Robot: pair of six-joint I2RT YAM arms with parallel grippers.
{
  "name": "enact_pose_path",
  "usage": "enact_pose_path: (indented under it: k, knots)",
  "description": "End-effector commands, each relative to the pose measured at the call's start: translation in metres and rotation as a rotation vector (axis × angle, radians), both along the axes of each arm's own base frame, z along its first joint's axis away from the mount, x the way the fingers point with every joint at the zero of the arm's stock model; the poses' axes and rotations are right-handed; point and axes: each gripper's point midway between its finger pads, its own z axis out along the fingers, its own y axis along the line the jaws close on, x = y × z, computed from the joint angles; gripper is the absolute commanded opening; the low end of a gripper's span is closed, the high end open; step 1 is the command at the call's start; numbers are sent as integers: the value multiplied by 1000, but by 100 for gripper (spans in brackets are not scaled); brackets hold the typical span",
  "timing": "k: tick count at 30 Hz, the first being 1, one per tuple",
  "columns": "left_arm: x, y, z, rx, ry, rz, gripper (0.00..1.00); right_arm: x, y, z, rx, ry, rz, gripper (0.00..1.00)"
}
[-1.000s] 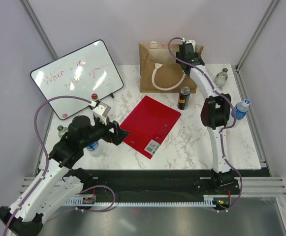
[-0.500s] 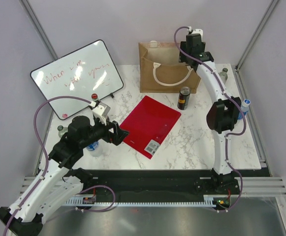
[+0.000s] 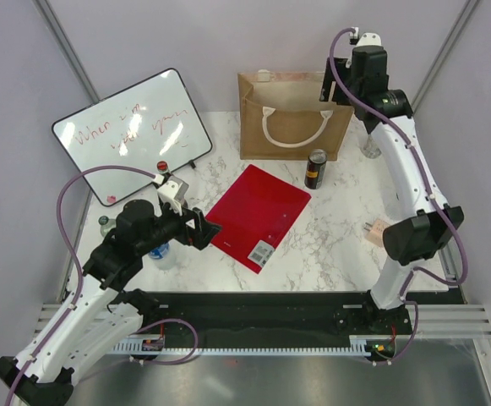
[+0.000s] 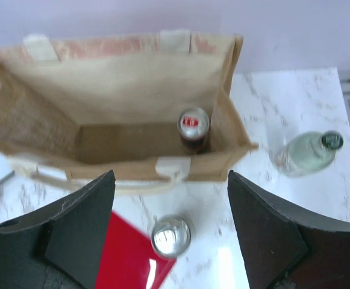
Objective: Place the beverage into the canvas bag
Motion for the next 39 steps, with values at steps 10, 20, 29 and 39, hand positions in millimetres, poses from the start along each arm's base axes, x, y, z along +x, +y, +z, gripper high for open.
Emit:
enact_pose_path:
  k: [10,20,29,39]
  knots:
    - [1,-1,11,-16,-38,-3,100,-108,16,-124,5,347,76,98]
    - [1,0,13,-17,-48,-1,100,-82,29,-152,-96,318,139,98]
    - [1,-2,11,-16,-40,-11,100,-61,34,-191,-166,380,168,96]
    - [2,-1,10,-12,-44,-3,100,-46,21,-224,-274,411,124,93]
